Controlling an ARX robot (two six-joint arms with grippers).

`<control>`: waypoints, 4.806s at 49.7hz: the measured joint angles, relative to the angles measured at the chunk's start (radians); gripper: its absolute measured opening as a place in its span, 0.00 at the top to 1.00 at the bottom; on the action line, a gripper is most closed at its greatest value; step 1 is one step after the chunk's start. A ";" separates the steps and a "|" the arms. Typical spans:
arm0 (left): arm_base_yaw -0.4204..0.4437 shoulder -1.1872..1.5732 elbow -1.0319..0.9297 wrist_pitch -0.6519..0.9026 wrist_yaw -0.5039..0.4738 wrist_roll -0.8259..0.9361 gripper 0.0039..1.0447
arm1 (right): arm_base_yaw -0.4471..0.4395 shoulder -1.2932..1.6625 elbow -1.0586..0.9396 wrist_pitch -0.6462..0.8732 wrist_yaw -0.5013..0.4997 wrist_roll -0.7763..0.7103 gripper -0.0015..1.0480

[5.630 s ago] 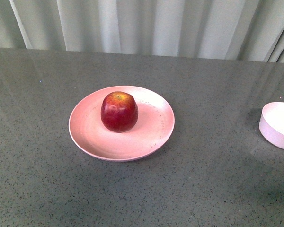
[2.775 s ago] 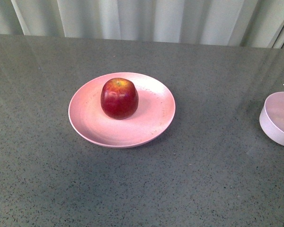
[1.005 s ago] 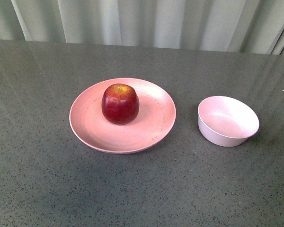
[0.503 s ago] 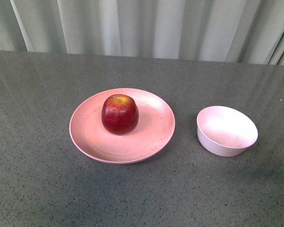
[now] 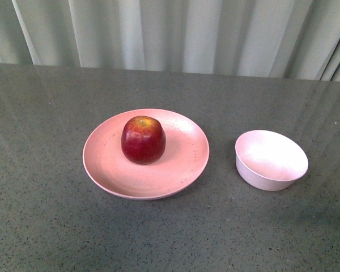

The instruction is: Move apple from plate to bowl

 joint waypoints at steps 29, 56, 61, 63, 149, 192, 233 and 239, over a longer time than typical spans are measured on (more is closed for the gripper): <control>0.000 0.000 0.000 0.000 0.000 0.000 0.08 | 0.000 -0.238 0.000 -0.232 0.000 0.000 0.98; 0.000 0.000 0.000 0.000 0.000 0.000 0.08 | 0.000 -0.454 0.000 -0.454 0.000 0.000 0.98; 0.000 0.000 0.000 0.000 0.000 0.000 0.08 | 0.000 -0.454 0.000 -0.454 0.000 0.000 0.98; 0.000 0.000 0.000 0.000 0.000 0.000 0.08 | 0.000 -0.454 0.000 -0.454 0.000 -0.001 0.98; -0.389 2.095 0.951 0.600 0.159 -0.114 0.08 | 0.000 -0.455 0.000 -0.455 0.000 -0.001 0.09; -0.549 2.060 1.115 0.509 0.146 -0.185 0.28 | 0.000 -0.455 0.000 -0.455 0.000 -0.001 0.09; -0.733 2.244 1.385 0.404 0.197 -0.206 0.28 | 0.000 -0.455 0.000 -0.455 0.000 -0.001 0.09; -0.733 2.263 1.422 0.390 0.195 -0.203 0.28 | 0.000 -0.455 0.000 -0.455 0.000 -0.001 0.09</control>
